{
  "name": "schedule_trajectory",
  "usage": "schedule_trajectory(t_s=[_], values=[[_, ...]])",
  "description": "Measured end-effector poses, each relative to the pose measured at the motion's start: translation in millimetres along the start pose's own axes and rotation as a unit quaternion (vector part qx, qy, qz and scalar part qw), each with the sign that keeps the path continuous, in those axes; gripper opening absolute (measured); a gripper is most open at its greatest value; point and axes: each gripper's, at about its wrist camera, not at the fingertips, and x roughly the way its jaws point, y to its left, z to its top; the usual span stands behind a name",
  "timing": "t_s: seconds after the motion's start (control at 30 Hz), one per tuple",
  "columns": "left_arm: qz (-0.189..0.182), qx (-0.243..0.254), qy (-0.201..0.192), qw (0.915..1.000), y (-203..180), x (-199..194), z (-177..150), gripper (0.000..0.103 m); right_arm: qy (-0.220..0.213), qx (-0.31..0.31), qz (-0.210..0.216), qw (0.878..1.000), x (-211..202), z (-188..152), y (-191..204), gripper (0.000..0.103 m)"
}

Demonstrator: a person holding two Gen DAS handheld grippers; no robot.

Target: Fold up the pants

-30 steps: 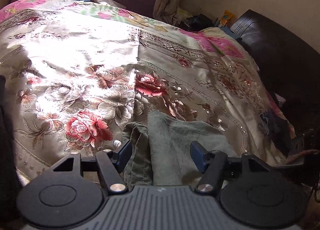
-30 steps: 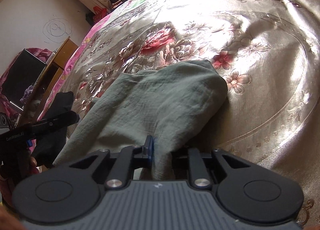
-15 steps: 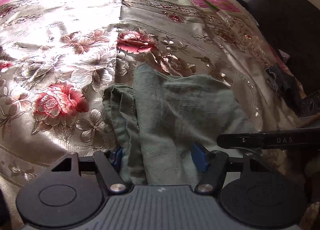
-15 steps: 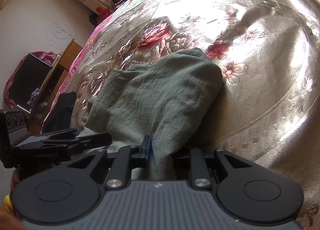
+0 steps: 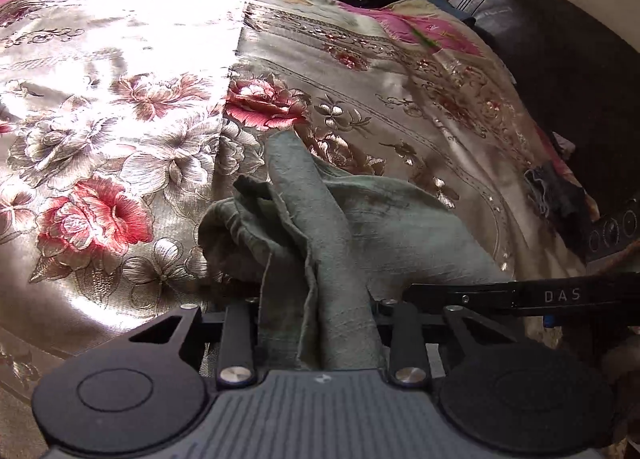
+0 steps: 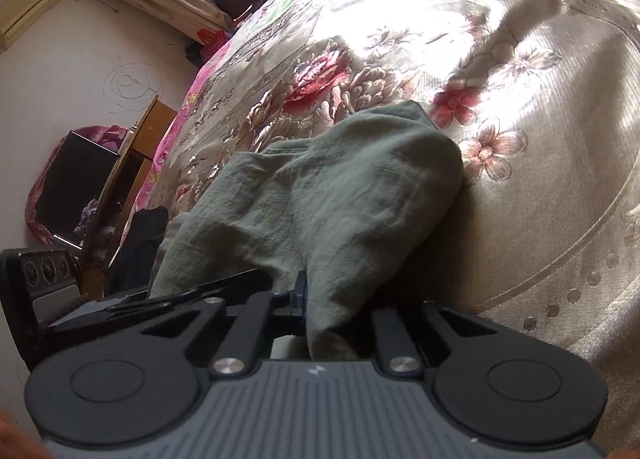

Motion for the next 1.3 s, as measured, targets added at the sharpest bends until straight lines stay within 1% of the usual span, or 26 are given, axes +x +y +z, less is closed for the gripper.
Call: schedule_trajectory(t_s=[0.1, 0.2, 0.33, 0.43, 0.53, 0.6, 0.73, 0.8, 0.9, 0.97, 1.07, 1.13, 1.17, 1.2, 1.23, 1.27, 1.3], values=[[-0.026, -0.025, -0.023, 0.9991, 8.1, -19.0, 2.2, 0.036, -0.013, -0.017, 0.019, 1.0, -13.2, 8.0, 24.0, 0.01], [-0.036, -0.034, -0.057, 0.9972, 13.1, -43.8, 3.3, 0.035, -0.026, -0.04, 0.044, 0.998, -17.9, 20.5, 56.3, 0.01], [-0.04, -0.046, -0.105, 0.9926, 26.9, -81.6, 7.3, 0.035, -0.029, -0.073, 0.078, 0.994, -10.5, 31.4, 104.1, 0.01], [-0.036, -0.063, -0.15, 0.986, 46.4, -119.7, 10.5, 0.035, -0.019, -0.096, 0.105, 0.99, 3.8, 37.4, 140.9, 0.01], [-0.018, -0.074, -0.184, 0.98, 67.9, -159.1, 8.5, 0.035, -0.005, -0.113, 0.135, 0.984, 23.0, 39.0, 176.2, 0.01], [0.008, -0.074, -0.201, 0.9768, 84.9, -188.5, 5.4, 0.035, 0.008, -0.121, 0.155, 0.98, 40.5, 36.5, 198.3, 0.01], [0.07, -0.076, -0.218, 0.9705, 122.0, -235.0, 3.3, 0.035, 0.042, -0.119, 0.178, 0.976, 91.8, 32.4, 238.7, 0.01], [0.097, -0.078, -0.221, 0.9674, 138.4, -250.7, 1.5, 0.035, 0.062, -0.11, 0.187, 0.974, 117.7, 28.8, 255.6, 0.01], [0.135, -0.078, -0.216, 0.9638, 161.1, -266.3, -0.8, 0.035, 0.08, -0.119, 0.192, 0.971, 150.7, 20.3, 282.5, 0.01], [0.153, -0.08, -0.21, 0.9624, 175.8, -270.8, -2.2, 0.035, 0.089, -0.125, 0.189, 0.97, 170.1, 15.2, 295.3, 0.01], [0.176, -0.093, -0.195, 0.9603, 201.4, -269.5, -8.9, 0.035, 0.106, -0.118, 0.174, 0.972, 200.2, 7.0, 301.4, 0.01], [0.186, -0.111, -0.183, 0.9588, 220.0, -264.8, -14.7, 0.035, 0.12, -0.105, 0.163, 0.974, 219.0, 0.4, 298.2, 0.01], [0.19, -0.116, -0.178, 0.9586, 226.8, -261.2, -17.1, 0.036, 0.123, -0.109, 0.152, 0.974, 227.2, -2.7, 296.1, 0.01], [0.201, -0.121, -0.167, 0.9577, 234.8, -254.1, -21.8, 0.036, 0.126, -0.119, 0.132, 0.976, 236.9, -5.3, 293.5, 0.01], [0.21, -0.128, -0.159, 0.9561, 242.6, -249.6, -27.3, 0.038, 0.132, -0.127, 0.112, 0.977, 245.8, -7.8, 290.3, 0.014], [0.217, -0.134, -0.152, 0.9549, 249.8, -244.9, -33.0, 0.04, 0.136, -0.135, 0.098, 0.977, 252.5, -9.6, 287.4, 0.014], [0.223, -0.139, -0.146, 0.9536, 255.6, -241.0, -38.1, 0.044, 0.135, -0.143, 0.083, 0.977, 257.5, -11.3, 284.4, 0.018]])
